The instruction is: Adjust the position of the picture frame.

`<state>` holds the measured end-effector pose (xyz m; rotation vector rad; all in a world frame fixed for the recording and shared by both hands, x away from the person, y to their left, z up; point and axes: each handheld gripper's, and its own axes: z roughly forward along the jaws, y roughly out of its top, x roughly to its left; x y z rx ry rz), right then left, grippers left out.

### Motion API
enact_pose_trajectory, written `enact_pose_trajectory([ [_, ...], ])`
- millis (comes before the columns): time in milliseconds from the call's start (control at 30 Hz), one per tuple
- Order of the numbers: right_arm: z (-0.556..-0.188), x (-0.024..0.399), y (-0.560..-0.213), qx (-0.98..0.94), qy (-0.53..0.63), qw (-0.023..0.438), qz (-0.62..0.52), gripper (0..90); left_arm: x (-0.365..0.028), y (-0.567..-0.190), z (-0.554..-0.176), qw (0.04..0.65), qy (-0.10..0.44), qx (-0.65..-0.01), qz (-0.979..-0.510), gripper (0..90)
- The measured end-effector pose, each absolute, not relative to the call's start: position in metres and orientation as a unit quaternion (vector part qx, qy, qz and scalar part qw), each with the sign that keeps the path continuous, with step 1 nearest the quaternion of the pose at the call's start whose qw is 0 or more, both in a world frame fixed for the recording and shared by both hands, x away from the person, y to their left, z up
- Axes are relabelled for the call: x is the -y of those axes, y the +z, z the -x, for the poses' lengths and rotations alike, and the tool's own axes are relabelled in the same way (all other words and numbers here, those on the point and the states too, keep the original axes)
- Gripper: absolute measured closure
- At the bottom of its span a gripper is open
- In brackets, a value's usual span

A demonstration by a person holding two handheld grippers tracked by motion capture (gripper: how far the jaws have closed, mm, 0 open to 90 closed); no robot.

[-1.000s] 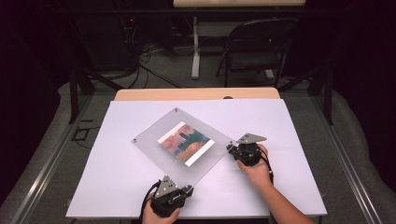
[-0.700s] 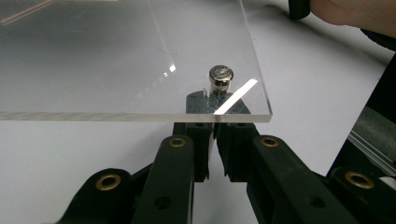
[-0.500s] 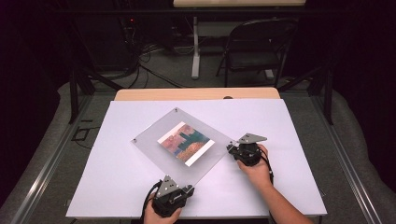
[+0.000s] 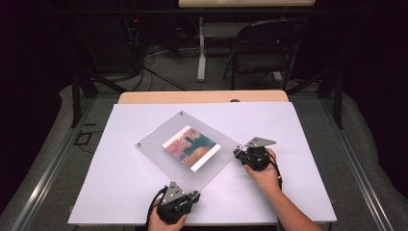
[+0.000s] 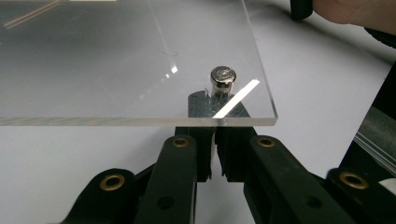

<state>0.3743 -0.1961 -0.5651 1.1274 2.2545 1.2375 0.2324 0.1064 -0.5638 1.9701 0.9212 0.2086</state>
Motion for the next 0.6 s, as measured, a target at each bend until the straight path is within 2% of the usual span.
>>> enact_pose_trajectory([
  [600, -0.366, 0.198, -0.55, -0.791, 0.439, 0.176, -0.389, 85.3, -0.119, -0.55, -0.24, 0.478, 0.068, -0.375, -0.792, 84.9],
])
